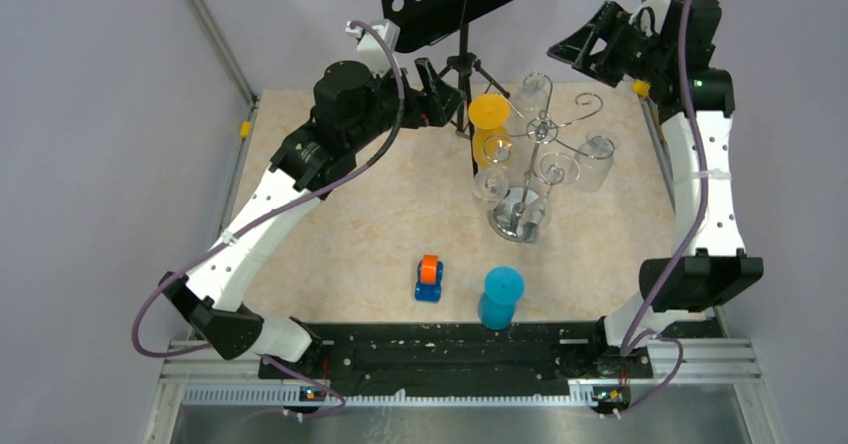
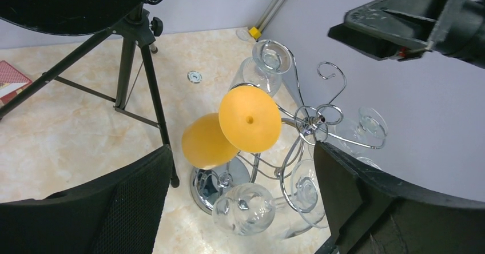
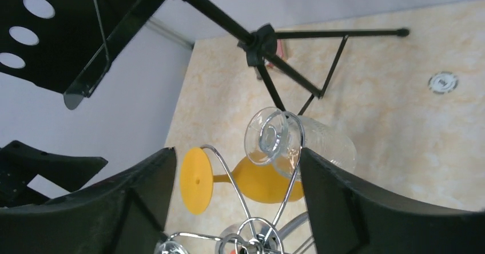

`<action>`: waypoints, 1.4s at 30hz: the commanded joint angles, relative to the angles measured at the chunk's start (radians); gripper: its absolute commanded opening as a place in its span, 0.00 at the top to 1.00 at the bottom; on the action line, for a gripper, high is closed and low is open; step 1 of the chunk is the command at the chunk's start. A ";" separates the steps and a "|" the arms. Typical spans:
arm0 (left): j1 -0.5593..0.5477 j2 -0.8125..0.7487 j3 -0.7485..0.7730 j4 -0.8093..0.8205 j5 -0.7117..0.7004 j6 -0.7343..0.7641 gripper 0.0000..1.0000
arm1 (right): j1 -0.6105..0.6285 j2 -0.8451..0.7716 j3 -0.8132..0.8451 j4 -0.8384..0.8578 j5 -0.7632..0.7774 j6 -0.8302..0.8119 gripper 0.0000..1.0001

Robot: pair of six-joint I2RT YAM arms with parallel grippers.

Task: Place the wine glass upside down on the wine glass rack
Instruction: Turn the wine glass upside down at the wine rack, then pick up the wine glass at the center of the board.

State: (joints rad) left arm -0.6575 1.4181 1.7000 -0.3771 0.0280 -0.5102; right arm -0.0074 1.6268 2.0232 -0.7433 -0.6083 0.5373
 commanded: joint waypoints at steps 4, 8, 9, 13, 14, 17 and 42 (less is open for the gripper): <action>0.001 -0.090 -0.084 -0.014 -0.072 0.097 0.03 | 0.002 -0.291 -0.246 0.213 0.252 -0.102 0.08; 0.000 -0.163 -0.187 -0.028 -0.114 0.156 0.03 | -0.023 -0.430 -0.444 0.297 0.335 -0.102 0.07; -0.001 -0.183 -0.213 -0.033 -0.129 0.162 0.03 | -0.030 -0.458 -0.481 0.302 0.342 -0.104 0.06; 0.001 -0.272 -0.316 -0.094 -0.244 0.138 0.02 | -0.036 -0.526 -0.543 0.261 0.336 -0.145 0.06; 0.002 -0.288 -0.336 -0.120 -0.260 0.130 0.02 | -0.036 -0.541 -0.548 0.245 0.340 -0.157 0.05; 0.006 -0.329 -0.379 -0.205 -0.230 0.122 0.01 | -0.036 -0.579 -0.556 0.198 0.385 -0.181 0.02; 0.003 -0.377 -0.924 0.265 0.517 -0.791 0.10 | -0.036 -0.728 -0.638 0.054 0.343 -0.096 0.04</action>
State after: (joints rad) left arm -0.6479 1.0142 0.8352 -0.3710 0.3786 -1.0866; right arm -0.0360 0.9157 1.3811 -0.6968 -0.2131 0.4252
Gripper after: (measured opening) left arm 0.905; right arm 0.967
